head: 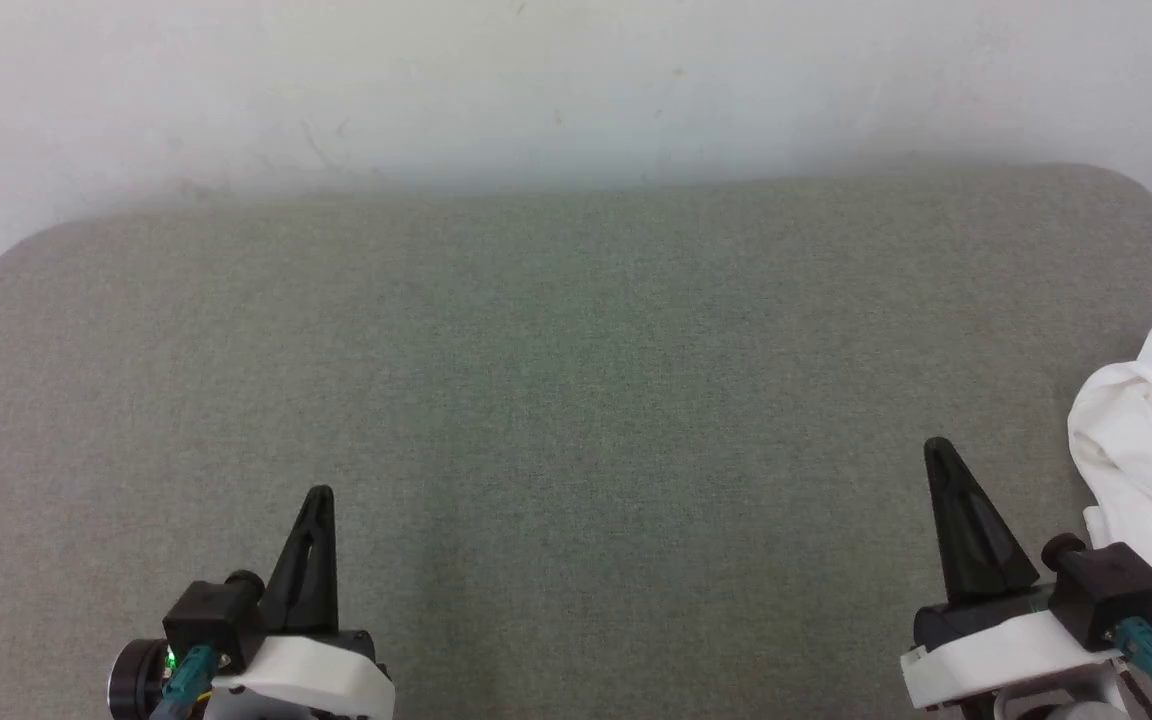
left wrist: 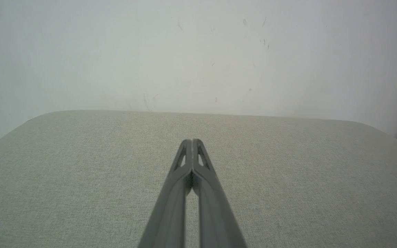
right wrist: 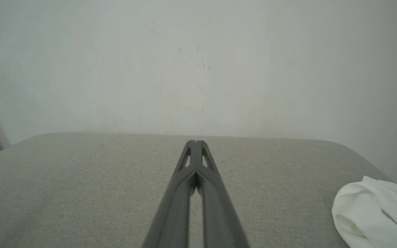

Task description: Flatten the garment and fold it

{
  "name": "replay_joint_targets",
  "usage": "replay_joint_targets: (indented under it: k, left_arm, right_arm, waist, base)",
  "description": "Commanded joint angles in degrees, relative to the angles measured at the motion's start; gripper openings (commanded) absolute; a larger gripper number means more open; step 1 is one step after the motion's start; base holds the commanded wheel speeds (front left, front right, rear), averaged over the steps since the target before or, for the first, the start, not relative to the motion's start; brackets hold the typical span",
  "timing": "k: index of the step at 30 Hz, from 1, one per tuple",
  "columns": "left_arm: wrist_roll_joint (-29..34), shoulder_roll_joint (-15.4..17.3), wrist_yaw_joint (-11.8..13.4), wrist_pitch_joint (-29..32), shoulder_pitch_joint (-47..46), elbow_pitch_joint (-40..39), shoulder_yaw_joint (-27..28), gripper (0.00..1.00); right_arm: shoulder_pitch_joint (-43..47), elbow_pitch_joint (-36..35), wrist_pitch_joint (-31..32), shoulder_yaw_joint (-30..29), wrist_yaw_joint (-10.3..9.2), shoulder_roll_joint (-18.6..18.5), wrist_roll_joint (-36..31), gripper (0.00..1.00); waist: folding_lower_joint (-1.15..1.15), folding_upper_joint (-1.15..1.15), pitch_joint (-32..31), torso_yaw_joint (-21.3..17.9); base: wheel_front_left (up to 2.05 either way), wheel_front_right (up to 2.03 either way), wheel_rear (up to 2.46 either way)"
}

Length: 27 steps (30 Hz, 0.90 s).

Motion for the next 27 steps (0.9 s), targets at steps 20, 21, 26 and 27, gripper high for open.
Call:
replay_joint_targets:
  k: [20,21,26,27]
  left_arm:
    - [1.54,-0.01,0.75,2.63,-0.31,-1.61,-0.18,0.00]
    - [1.59,-0.01,0.77,2.75,-0.33,-1.67,-0.19,0.00]
    - [1.83,-0.01,0.89,3.22,-0.37,-1.92,-0.21,0.00]
    - [1.88,-0.01,0.91,3.33,-0.39,-1.98,-0.22,0.00]
  right_arm:
    - [-0.64,-0.24,2.66,-0.37,-0.03,0.05,-1.26,0.00]
    - [-0.67,-0.25,2.78,-0.39,-0.03,0.05,-1.31,0.00]
    - [-0.76,-0.28,3.24,-0.45,-0.03,0.06,-1.51,0.00]
    - [-0.79,-0.29,3.36,-0.46,-0.03,0.06,-1.55,0.00]
  waist:
    - [0.00,0.00,-0.11,0.43]
    - [0.00,0.00,-0.11,0.45]
    - [0.00,0.00,-0.13,0.53]
    - [0.00,0.00,-0.14,0.55]
  base:
    - [0.00,0.00,0.00]
    - [0.00,0.00,0.00]
    - [0.00,0.00,0.00]
    - [0.00,0.00,0.00]
